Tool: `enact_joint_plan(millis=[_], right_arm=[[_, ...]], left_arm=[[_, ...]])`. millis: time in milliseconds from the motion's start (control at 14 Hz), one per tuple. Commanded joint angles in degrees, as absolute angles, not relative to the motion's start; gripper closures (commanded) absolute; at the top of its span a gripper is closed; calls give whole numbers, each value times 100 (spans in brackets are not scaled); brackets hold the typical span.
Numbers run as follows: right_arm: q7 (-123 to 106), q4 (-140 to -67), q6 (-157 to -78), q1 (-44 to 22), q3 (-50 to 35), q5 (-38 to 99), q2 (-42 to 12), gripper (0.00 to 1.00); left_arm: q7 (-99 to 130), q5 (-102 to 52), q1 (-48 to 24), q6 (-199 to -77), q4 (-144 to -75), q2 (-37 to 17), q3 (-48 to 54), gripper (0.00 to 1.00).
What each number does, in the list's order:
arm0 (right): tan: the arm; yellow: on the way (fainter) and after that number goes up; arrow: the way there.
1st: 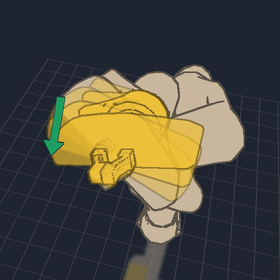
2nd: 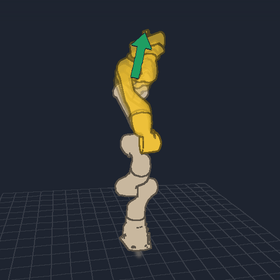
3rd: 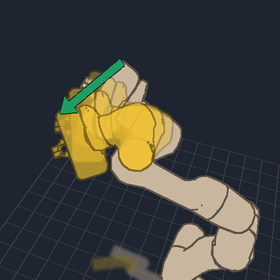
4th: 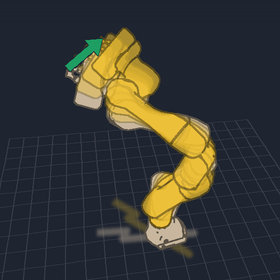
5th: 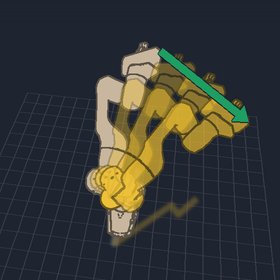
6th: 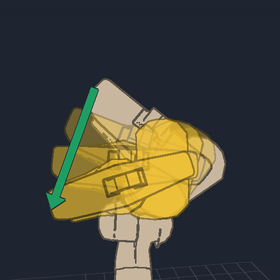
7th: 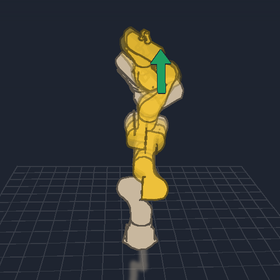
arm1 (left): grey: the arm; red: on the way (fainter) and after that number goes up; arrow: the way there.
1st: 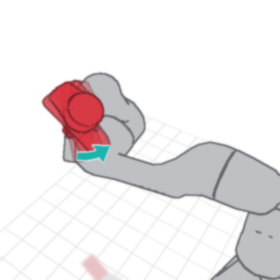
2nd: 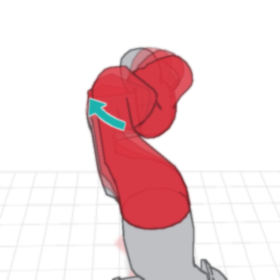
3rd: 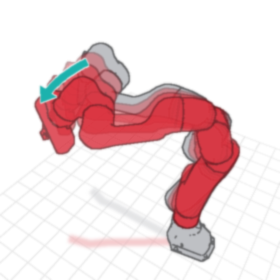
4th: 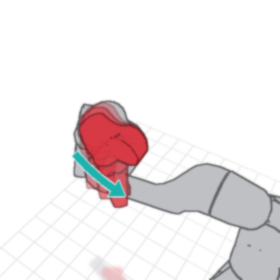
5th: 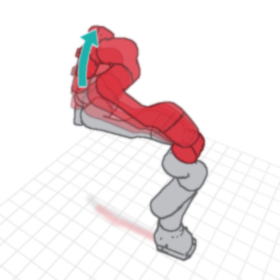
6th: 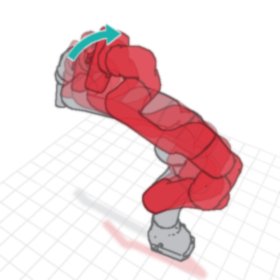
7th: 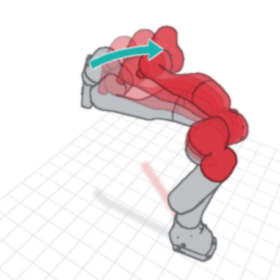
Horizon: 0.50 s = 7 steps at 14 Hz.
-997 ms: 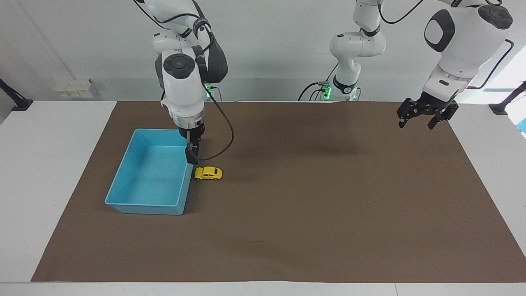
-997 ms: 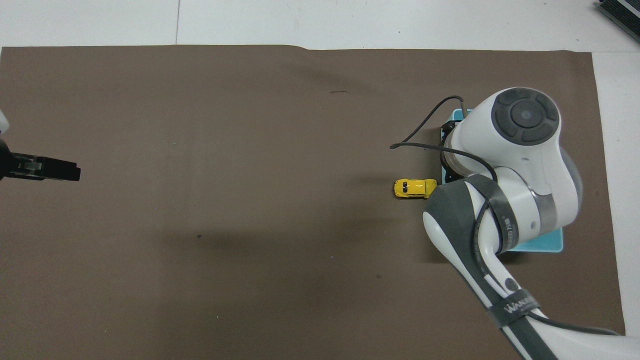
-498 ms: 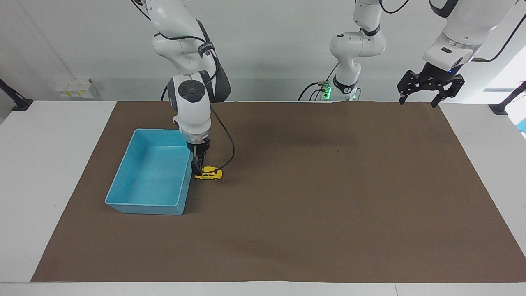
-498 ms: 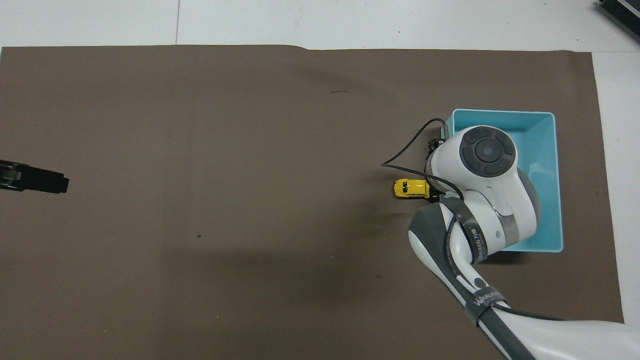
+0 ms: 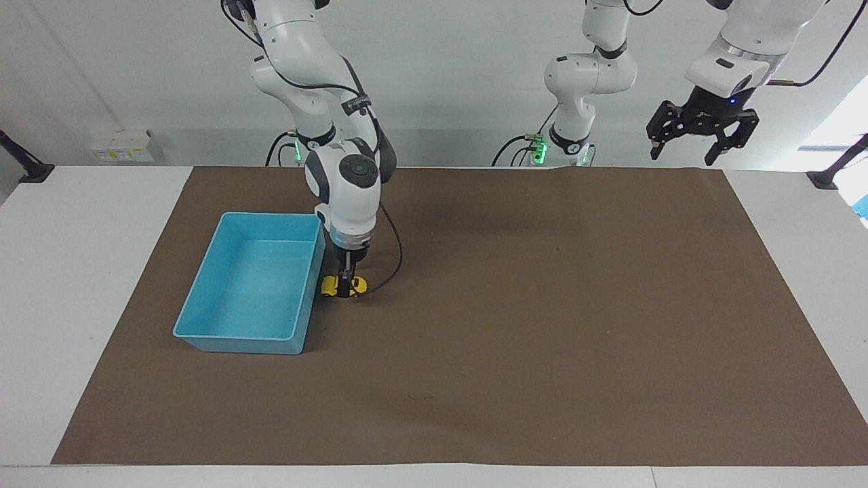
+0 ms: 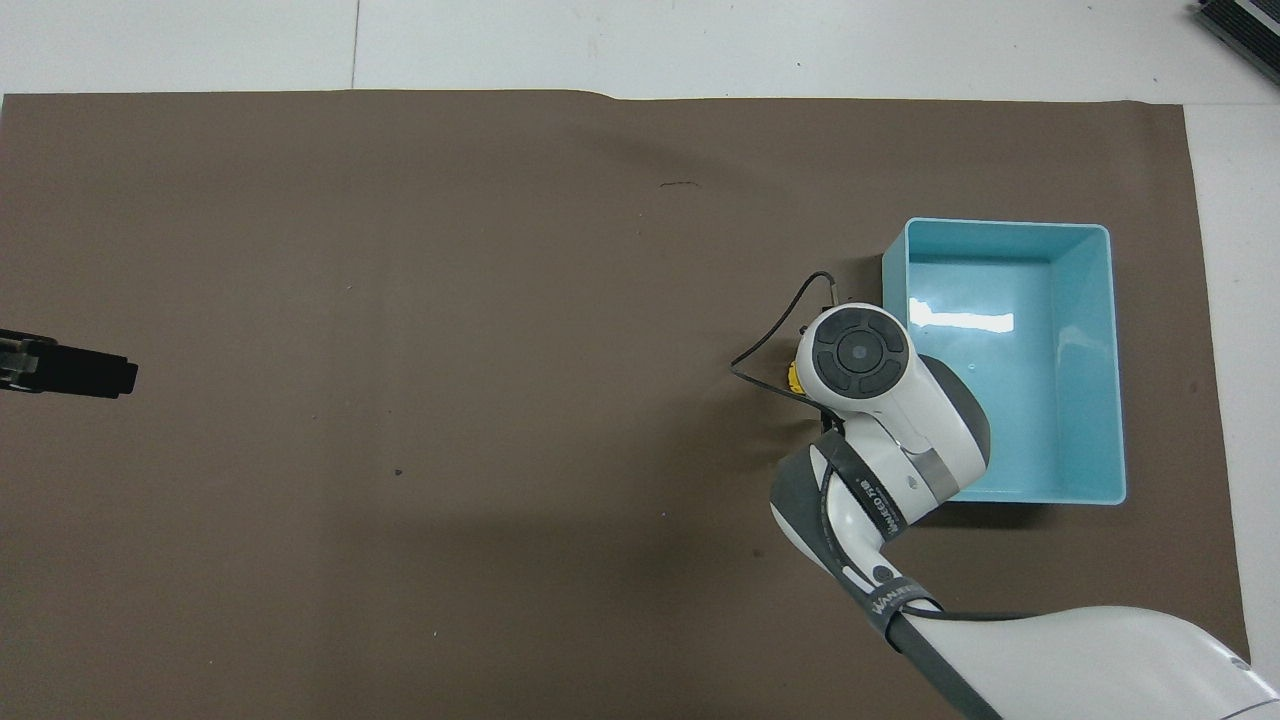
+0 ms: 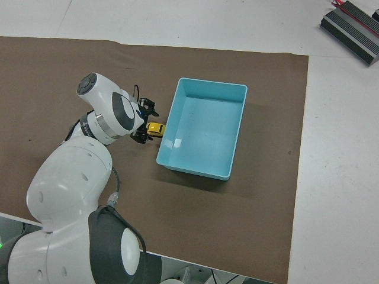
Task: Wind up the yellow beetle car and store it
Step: 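Grasp the yellow car beside the bin with the right gripper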
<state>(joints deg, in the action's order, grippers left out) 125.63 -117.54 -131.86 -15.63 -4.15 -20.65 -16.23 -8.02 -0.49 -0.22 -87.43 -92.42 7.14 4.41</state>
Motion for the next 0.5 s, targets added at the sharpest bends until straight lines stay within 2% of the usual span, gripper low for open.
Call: enact_joint_plan(millis=[0, 71, 142, 214, 285, 356, 427], right_arm=[[12971, -11795, -13386, -1529, -466, -2503, -1731, 0], [13025, -11795, -13386, -1529, -466, -2574, -1740, 0], [13017, -11795, -13377, -1529, -457, -2575, -1740, 20], [13017, -11786, -13368, -1529, -466, -2584, -1740, 30], [13017, -11786, -13351, -1529, -457, -2610, -1740, 46], [13017, -11769, -13316, -1538, -466, -2619, -1740, 81], [13025, -11742, -13298, -1573, -466, -2619, -1749, 100]], left_arm=[[-590, -219, 35, -8692, -9299, 765, 457, 0], [-563, -246, 35, -8710, -9308, 765, 457, 0], [-580, -246, 26, -8701, -9316, 765, 457, 0], [-563, -246, 18, -8666, -9316, 773, 457, 0], [-571, -246, 18, -8640, -9334, 782, 457, 0], [-615, -246, 26, -8631, -9325, 782, 457, 0], [-633, -237, 18, -8605, -9334, 782, 457, 0]])
